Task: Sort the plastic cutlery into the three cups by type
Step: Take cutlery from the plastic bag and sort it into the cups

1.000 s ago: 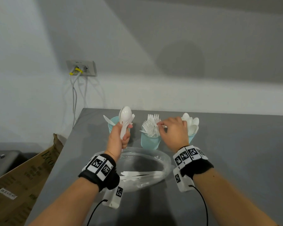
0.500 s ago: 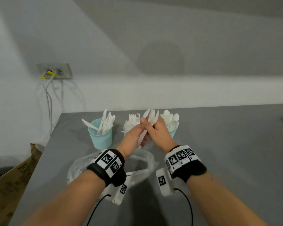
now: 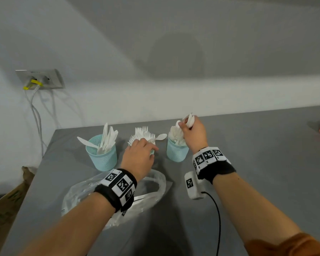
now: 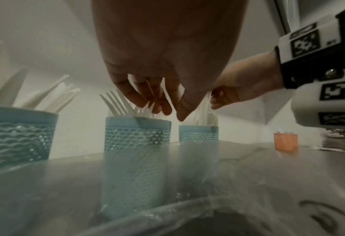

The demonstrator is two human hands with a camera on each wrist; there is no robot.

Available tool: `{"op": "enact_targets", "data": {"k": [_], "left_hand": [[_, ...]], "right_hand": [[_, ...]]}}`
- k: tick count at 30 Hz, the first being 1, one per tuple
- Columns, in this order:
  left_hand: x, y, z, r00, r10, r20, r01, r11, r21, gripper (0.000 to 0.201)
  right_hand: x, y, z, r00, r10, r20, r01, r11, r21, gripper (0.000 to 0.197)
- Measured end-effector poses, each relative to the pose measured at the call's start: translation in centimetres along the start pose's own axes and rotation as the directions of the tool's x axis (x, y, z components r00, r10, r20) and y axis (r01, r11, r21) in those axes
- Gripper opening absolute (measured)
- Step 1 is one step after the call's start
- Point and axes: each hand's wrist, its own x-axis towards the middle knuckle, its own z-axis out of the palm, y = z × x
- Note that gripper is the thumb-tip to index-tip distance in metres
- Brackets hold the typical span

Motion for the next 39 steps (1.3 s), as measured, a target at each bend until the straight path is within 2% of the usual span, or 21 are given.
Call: {"op": "enact_targets", "data": {"k": [3, 5, 7, 9, 11, 14, 16, 18, 21, 22, 24, 25, 27, 29, 31, 34, 35, 37, 39], "left_hand": [[0.1, -0.2, 0.1, 1.000, 0.017, -0.011, -0.017, 0.999, 0.046, 0.029], [0.2, -0.4, 0.1, 1.000, 0.023, -0.018, -0.022, 0.997, 0.069, 0.031], [0.2, -0.6, 0.0, 0.999, 0.029, -0.024, -0.027, 0.994, 0.102, 0.032], [0.3, -1.0, 0.0, 0.999, 0.032, -0.013, -0.030, 0.990, 0.136, 0.033], [0.3, -1.4, 0.0, 1.000, 0.029, -0.004, -0.028, 0.989, 0.144, 0.033], [0.1, -1.9, 0.0, 1.000, 0.024, -0.005, -0.023, 0.990, 0.138, 0.035], [-0.1, -2.3, 0.1, 1.000, 0.017, -0.019, -0.014, 0.991, 0.135, 0.038], [-0.1, -2.6, 0.1, 0.999, 0.014, -0.032, -0.010, 0.992, 0.123, 0.039], [0.0, -2.7, 0.0, 0.999, 0.019, -0.035, -0.015, 0.994, 0.109, 0.036], [0.0, -2.8, 0.0, 0.999, 0.018, -0.033, -0.015, 0.994, 0.105, 0.035], [0.0, -2.8, 0.1, 0.999, 0.018, -0.029, -0.015, 0.995, 0.095, 0.034], [0.0, -2.8, 0.1, 0.999, 0.019, -0.031, -0.016, 0.996, 0.093, 0.034], [-0.1, -3.0, 0.1, 0.999, 0.023, -0.040, -0.020, 0.996, 0.082, 0.033], [-0.2, -3.1, 0.0, 0.998, 0.026, -0.051, -0.022, 0.998, 0.067, 0.031], [-0.3, -3.2, -0.1, 0.998, 0.030, -0.061, -0.027, 0.998, 0.058, 0.029], [-0.5, -3.3, -0.1, 0.996, 0.039, -0.078, -0.036, 0.999, 0.038, 0.027], [-0.6, -3.3, 0.0, 0.995, 0.038, -0.089, -0.036, 0.999, 0.030, 0.027], [-0.8, -3.5, 0.0, 0.992, 0.037, -0.117, -0.035, 0.999, 0.022, 0.028], [-0.8, -4.0, 0.1, 0.989, 0.050, -0.136, -0.044, 0.998, 0.043, 0.028]], "right_hand": [[-0.2, 1.2, 0.6, 0.993, 0.070, 0.100, -0.048, 0.977, -0.206, 0.026], [-0.7, 1.5, 0.7, 0.993, 0.074, 0.095, -0.055, 0.980, -0.190, 0.035], [-1.2, 1.7, 0.8, 0.999, 0.006, 0.047, 0.004, 0.980, -0.199, 0.044], [-1.8, 1.7, 1.1, 0.994, -0.105, 0.008, 0.104, 0.968, -0.226, 0.043], [-2.4, 1.9, 1.5, 0.978, -0.208, 0.004, 0.202, 0.944, -0.260, 0.032], [-3.3, 3.2, 2.3, 0.938, -0.329, 0.114, 0.347, 0.877, -0.332, 0.018], [-3.5, 4.1, 2.5, 0.933, -0.315, 0.172, 0.357, 0.868, -0.346, 0.021], [-3.6, 4.3, 2.5, 0.949, -0.255, 0.184, 0.305, 0.889, -0.343, 0.034], [-3.4, 4.0, 2.9, 0.929, -0.282, 0.238, 0.356, 0.854, -0.379, 0.054], [-3.3, 3.7, 3.0, 0.917, -0.300, 0.264, 0.382, 0.850, -0.363, 0.054], [-3.1, 3.0, 3.2, 0.895, -0.346, 0.281, 0.423, 0.857, -0.294, 0.038], [-2.9, 2.6, 3.1, 0.898, -0.351, 0.266, 0.418, 0.869, -0.263, 0.027], [-2.1, 2.0, 2.4, 0.948, -0.263, 0.179, 0.298, 0.930, -0.215, 0.018], [-1.1, 2.3, 1.6, 0.993, -0.109, 0.052, 0.118, 0.968, -0.219, 0.028], [-0.5, 3.3, 1.3, 0.999, -0.050, 0.021, 0.055, 0.935, -0.349, 0.041], [-0.6, 4.6, 1.4, 0.993, -0.062, 0.096, 0.109, 0.771, -0.628, 0.047], [-0.6, 4.8, 1.4, 0.994, -0.072, 0.084, 0.109, 0.762, -0.639, 0.047], [-0.7, 4.2, 1.4, 0.994, -0.105, -0.004, 0.084, 0.813, -0.576, 0.050], [-1.1, 3.4, 1.8, 0.968, -0.235, -0.092, 0.148, 0.824, -0.547, 0.046]]}}
